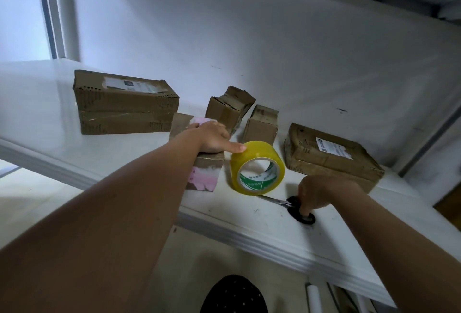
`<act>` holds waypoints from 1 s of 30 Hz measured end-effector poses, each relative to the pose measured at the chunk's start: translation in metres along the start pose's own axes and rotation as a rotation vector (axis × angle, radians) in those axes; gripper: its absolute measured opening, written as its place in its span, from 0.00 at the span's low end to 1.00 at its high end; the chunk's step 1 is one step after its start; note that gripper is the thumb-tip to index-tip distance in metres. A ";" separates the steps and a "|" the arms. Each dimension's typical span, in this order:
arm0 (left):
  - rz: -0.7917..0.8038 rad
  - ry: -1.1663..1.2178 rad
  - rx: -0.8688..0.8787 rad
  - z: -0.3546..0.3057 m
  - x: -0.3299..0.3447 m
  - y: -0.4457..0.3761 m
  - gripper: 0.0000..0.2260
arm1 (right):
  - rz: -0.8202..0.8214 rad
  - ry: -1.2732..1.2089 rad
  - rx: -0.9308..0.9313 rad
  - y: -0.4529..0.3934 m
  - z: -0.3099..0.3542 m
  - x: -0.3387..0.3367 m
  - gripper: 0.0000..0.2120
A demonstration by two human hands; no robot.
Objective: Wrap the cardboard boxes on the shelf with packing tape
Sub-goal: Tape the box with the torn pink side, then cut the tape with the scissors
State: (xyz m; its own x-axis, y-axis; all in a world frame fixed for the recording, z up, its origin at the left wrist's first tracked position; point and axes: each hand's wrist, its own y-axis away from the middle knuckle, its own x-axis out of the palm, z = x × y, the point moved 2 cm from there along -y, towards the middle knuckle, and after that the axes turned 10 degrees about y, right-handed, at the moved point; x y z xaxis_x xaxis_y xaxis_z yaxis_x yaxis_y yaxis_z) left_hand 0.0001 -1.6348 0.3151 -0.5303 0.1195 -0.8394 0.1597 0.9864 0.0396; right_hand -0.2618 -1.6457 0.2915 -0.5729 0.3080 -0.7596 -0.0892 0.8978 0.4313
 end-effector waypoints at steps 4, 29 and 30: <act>-0.010 0.003 0.015 -0.001 0.001 0.001 0.33 | -0.016 0.162 0.042 0.013 0.004 -0.004 0.12; -0.059 0.031 0.029 0.002 0.002 -0.001 0.32 | -0.353 -0.703 0.021 0.042 -0.063 -0.042 0.04; -0.062 0.037 0.029 0.003 0.003 -0.001 0.32 | -0.391 -0.828 0.002 0.047 -0.063 -0.052 0.07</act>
State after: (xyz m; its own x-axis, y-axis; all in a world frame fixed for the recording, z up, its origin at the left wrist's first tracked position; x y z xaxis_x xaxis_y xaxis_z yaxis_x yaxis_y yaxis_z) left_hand 0.0008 -1.6354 0.3114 -0.5704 0.0634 -0.8189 0.1497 0.9883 -0.0277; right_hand -0.2875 -1.6391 0.3821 0.2646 0.1091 -0.9582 -0.1523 0.9858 0.0702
